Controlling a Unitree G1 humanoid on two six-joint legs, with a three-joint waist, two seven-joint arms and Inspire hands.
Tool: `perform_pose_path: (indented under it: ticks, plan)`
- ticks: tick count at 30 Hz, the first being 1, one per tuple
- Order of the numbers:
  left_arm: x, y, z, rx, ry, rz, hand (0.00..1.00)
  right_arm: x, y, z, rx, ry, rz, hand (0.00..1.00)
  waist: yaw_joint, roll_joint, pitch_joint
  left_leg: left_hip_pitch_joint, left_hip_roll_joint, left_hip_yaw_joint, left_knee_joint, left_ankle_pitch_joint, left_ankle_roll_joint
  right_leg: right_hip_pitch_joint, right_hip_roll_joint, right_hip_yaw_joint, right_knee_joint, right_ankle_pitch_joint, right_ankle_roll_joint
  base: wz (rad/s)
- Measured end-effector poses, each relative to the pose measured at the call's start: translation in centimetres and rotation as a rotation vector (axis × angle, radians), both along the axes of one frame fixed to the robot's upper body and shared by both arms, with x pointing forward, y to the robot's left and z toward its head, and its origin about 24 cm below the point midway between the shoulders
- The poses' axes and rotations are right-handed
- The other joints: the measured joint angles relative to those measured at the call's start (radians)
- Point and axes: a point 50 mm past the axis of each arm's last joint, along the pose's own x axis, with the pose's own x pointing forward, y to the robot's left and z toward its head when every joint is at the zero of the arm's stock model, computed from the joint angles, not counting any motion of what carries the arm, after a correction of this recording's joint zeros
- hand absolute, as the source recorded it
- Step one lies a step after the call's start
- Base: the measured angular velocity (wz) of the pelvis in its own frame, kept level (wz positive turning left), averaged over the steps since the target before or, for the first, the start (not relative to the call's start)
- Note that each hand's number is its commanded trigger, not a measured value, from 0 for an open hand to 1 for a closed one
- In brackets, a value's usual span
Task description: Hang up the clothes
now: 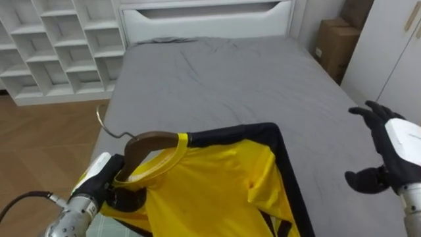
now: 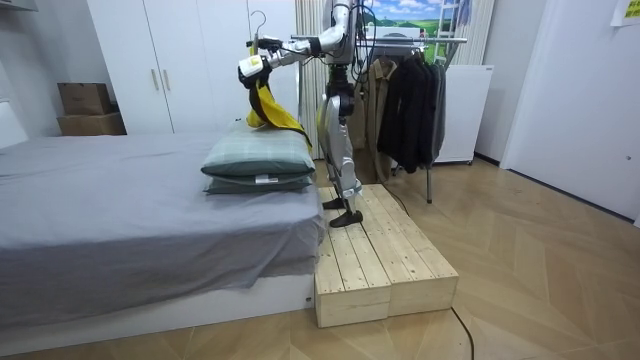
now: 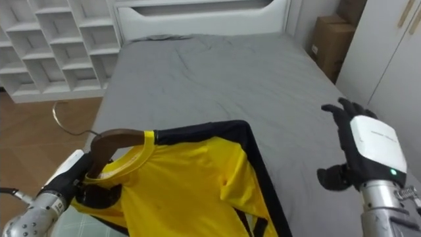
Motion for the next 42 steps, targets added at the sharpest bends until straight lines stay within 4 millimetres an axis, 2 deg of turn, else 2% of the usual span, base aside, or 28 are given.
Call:
perform_pose_path:
  ticks: [5, 12, 15, 24, 29, 36, 42]
  plan:
    - [-0.1, 0.0, -0.1, -0.001, 0.001, 0.000, 1.00, 0.7, 1.4, 2.5, -0.027, -0.076, 0.080, 0.00, 0.007, -0.001, 0.0001, -0.010, 0.000, -0.001, 0.000, 0.000, 0.000, -0.012, 0.001, 0.001, 0.002, 0.000, 0.000, 0.00]
    - [-0.1, -0.1, 0.0, -0.004, -0.006, -0.014, 1.00, 1.5, 2.5, 3.1, -0.045, -0.062, 0.143, 0.00, 0.010, -0.010, 0.0021, -0.006, 0.001, 0.001, -0.004, 0.000, 0.000, -0.009, 0.001, -0.001, 0.002, 0.000, 0.000, 0.00]
    - [-0.1, -0.3, 0.0, -0.010, -0.001, -0.028, 1.00, 1.7, 2.7, 3.4, -0.046, -0.055, 0.155, 0.00, 0.022, -0.013, 0.0039, -0.006, 0.002, 0.016, -0.004, 0.000, 0.000, -0.012, 0.001, 0.001, 0.002, 0.000, 0.000, -0.05]
    - [-0.3, -0.5, -0.3, -0.009, 0.010, -0.038, 1.00, 2.4, 4.9, 3.3, -0.064, 0.054, 0.280, 0.00, 0.048, -0.019, 0.0031, -0.005, 0.002, 0.014, -0.003, 0.000, 0.000, -0.012, -0.001, 0.000, 0.006, 0.001, 0.001, 0.00]
    - [-0.2, -0.9, -0.2, -0.007, 0.007, -0.056, 1.00, 2.6, 6.0, 2.9, -0.001, 0.149, 0.366, 0.00, 0.051, -0.019, 0.0029, -0.011, 0.001, -0.008, 0.003, 0.000, 0.000, -0.007, -0.003, -0.016, 0.004, 0.003, 0.001, 0.09]
    - [-0.2, -1.4, 0.1, 0.036, 0.025, -0.124, 1.00, 2.2, 7.1, 2.0, 0.144, 0.375, 0.537, 0.00, 0.075, -0.022, 0.0029, 0.002, 0.002, -0.009, 0.002, 0.000, 0.000, 0.006, -0.002, -0.018, 0.002, 0.003, 0.001, 0.01]
    - [0.0, -1.5, 0.5, 0.055, 0.027, -0.157, 1.00, 1.8, 8.0, 0.9, 0.175, 0.549, 0.649, 0.00, 0.091, -0.045, 0.0126, -0.002, 0.003, -0.010, 0.004, 0.000, 0.000, 0.004, -0.002, -0.023, 0.002, 0.004, -0.001, 0.00]
